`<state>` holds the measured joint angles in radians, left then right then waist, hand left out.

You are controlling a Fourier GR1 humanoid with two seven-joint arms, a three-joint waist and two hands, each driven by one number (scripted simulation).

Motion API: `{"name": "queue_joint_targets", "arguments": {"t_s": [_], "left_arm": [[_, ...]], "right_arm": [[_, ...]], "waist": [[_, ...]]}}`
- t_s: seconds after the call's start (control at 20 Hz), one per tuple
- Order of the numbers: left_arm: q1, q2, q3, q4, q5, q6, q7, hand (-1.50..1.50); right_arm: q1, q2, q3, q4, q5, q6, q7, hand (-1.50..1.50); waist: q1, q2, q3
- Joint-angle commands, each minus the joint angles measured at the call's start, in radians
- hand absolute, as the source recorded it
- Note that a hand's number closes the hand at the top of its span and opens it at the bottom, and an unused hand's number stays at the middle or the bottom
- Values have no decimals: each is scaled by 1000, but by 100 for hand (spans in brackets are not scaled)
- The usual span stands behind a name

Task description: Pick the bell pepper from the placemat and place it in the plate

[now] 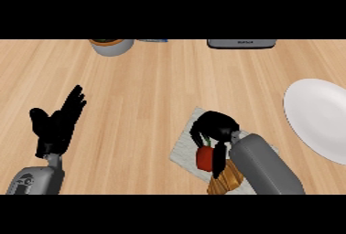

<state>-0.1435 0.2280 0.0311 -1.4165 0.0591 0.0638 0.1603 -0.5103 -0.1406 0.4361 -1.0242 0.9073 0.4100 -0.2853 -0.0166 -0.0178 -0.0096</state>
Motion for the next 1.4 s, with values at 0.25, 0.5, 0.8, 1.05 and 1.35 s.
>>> {"name": "queue_joint_targets", "arguments": {"t_s": [0.25, 0.5, 0.8, 1.05, 1.35], "left_arm": [[24, 44, 46, 10, 21, -31, -12, 0], [8, 21, 44, 1, 10, 4, 4, 0], [7, 37, 48, -34, 36, -29, 37, 0], [-16, 25, 39, 31, 10, -40, -26, 0], [-44, 15, 31, -14, 5, -34, 47, 0]], "right_arm": [[376, -199, -147, -394, -33, -180, 67, 150], [446, -151, -235, -672, -43, -327, 156, 150], [590, -138, -370, -922, -19, -517, 220, 150], [644, -137, -548, -983, -193, -471, 263, 150], [493, -224, -772, -731, -367, -422, 212, 150]], "waist": [[-35, 5, 8], [-43, 1, 9], [-29, 5, 10], [-3, 16, 10], [18, 19, 10]]}}
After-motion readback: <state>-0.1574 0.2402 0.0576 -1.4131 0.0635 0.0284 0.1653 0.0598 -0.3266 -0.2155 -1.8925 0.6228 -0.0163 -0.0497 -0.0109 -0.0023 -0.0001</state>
